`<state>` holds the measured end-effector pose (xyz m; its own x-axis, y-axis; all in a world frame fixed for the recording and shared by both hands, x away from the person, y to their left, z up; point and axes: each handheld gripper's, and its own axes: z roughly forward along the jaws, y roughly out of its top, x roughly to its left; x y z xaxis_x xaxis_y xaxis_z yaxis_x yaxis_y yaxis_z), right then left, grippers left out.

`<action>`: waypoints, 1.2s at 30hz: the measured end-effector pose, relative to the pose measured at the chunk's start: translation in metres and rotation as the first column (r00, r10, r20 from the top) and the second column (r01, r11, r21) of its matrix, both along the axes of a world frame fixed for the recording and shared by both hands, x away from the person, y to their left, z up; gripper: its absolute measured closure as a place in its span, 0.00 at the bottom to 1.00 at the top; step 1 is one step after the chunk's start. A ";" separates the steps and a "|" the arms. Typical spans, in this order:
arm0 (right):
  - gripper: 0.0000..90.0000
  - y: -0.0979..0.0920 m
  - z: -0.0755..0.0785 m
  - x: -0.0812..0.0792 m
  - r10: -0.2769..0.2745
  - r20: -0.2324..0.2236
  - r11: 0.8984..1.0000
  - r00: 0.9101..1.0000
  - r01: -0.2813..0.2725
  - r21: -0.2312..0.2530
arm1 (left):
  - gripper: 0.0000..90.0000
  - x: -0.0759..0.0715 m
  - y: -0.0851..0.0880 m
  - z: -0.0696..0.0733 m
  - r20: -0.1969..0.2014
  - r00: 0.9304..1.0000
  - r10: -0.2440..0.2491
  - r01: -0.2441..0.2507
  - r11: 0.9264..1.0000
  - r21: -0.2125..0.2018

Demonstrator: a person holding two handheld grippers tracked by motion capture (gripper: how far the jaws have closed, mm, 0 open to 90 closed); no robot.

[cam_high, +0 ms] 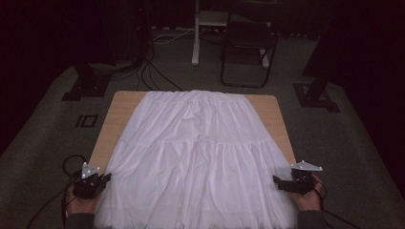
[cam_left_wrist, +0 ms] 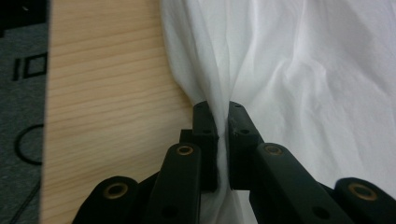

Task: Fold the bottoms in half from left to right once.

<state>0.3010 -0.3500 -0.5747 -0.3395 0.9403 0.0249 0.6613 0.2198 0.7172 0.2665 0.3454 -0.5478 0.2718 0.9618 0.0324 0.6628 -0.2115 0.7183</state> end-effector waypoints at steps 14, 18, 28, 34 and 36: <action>0.92 -0.002 0.005 -0.002 0.029 0.021 0.999 0.999 -0.030 0.034 | 0.95 0.021 0.061 0.016 0.037 0.973 0.228 -0.229 0.973 0.023; 0.94 -0.002 0.005 -0.002 0.028 0.024 0.999 0.999 -0.029 0.029 | 0.95 0.026 0.084 0.022 0.053 0.941 0.333 -0.336 0.941 0.050; 0.93 0.000 0.005 -0.002 0.051 0.026 0.998 0.998 -0.052 0.037 | 0.95 0.016 0.097 0.053 0.160 0.879 0.450 -0.463 0.885 0.055; 0.90 0.003 0.004 -0.002 0.067 0.031 0.997 0.997 -0.068 0.037 | 0.95 -0.015 0.043 0.087 0.250 0.940 0.233 -0.231 0.972 -0.034; 0.89 0.003 0.004 -0.003 0.070 0.033 0.997 0.997 -0.071 0.038 | 0.95 -0.022 0.021 0.098 0.266 0.953 0.148 -0.147 0.989 -0.025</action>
<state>0.2983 -0.3468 -0.5705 -0.4058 0.9126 0.0490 0.6217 0.2363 0.7467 0.2445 0.3664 -0.4498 0.1089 0.9908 0.0799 0.4711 -0.1222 0.8736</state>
